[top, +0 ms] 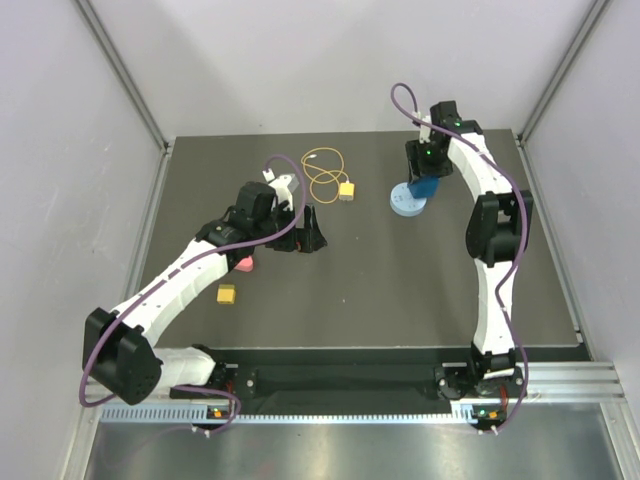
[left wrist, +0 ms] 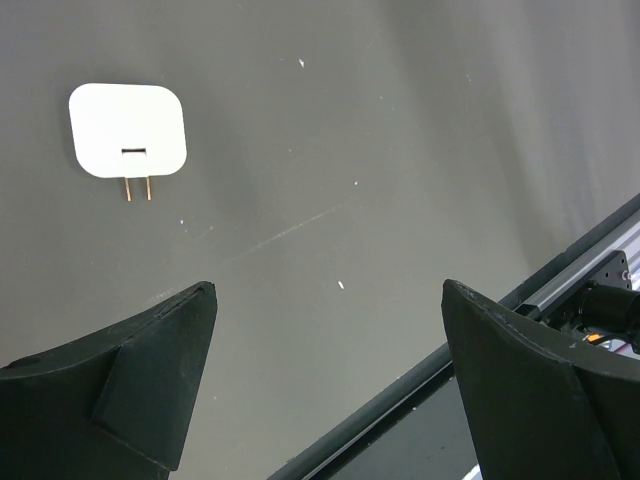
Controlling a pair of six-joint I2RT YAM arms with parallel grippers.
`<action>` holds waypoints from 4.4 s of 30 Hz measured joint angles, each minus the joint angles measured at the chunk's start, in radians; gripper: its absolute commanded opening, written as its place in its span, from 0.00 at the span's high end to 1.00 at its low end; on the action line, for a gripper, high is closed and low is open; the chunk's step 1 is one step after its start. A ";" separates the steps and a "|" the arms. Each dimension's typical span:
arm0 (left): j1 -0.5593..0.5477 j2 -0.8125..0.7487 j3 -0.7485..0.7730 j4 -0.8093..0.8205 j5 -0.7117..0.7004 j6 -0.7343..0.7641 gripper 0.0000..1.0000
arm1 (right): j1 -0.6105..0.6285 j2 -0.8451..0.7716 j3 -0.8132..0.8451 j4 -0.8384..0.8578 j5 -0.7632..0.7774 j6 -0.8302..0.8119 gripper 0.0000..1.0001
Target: Insert the plug
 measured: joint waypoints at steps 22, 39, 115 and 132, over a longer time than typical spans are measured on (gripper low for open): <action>0.000 0.022 0.000 0.000 0.008 0.000 0.02 | -0.008 0.000 0.003 -0.018 0.002 0.034 1.00; 0.000 0.028 0.000 0.000 0.010 -0.001 0.02 | -0.008 -0.010 -0.008 -0.030 0.017 0.047 1.00; 0.000 -0.004 0.000 -0.011 0.017 -0.080 0.03 | 0.061 -0.411 -0.727 0.362 0.242 0.220 0.45; 0.271 -0.008 0.082 -0.256 -0.295 -0.374 0.02 | 0.091 -0.587 -0.665 0.164 0.200 0.218 0.00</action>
